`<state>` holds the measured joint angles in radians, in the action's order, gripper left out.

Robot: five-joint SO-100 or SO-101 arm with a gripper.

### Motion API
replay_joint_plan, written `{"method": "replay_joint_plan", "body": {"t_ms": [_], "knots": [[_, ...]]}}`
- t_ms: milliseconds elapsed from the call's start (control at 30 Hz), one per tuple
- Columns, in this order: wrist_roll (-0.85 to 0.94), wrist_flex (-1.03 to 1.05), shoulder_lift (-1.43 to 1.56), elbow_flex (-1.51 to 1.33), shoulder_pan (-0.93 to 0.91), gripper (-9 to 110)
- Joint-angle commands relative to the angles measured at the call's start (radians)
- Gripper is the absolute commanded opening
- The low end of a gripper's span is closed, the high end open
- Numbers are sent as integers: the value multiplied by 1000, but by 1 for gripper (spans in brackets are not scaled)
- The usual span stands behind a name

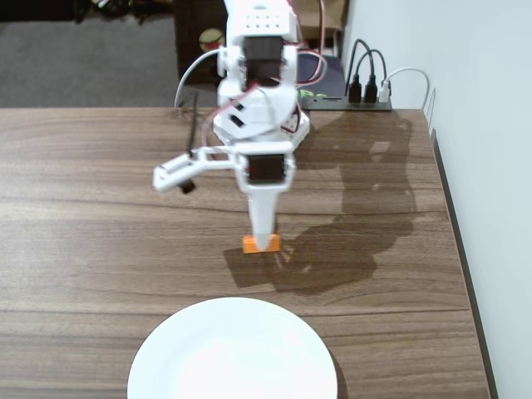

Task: Grasp a lego block and put it on the plate.

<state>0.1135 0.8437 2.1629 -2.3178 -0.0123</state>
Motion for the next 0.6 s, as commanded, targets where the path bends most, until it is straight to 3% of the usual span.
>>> {"method": "replay_joint_plan", "body": {"t_ms": [0,233,567], "knots": [[0,-37,12,110,-28,3],[-6,-187,-84,233,-61,3],[-28,-249,-388,446,-63,3]]}}
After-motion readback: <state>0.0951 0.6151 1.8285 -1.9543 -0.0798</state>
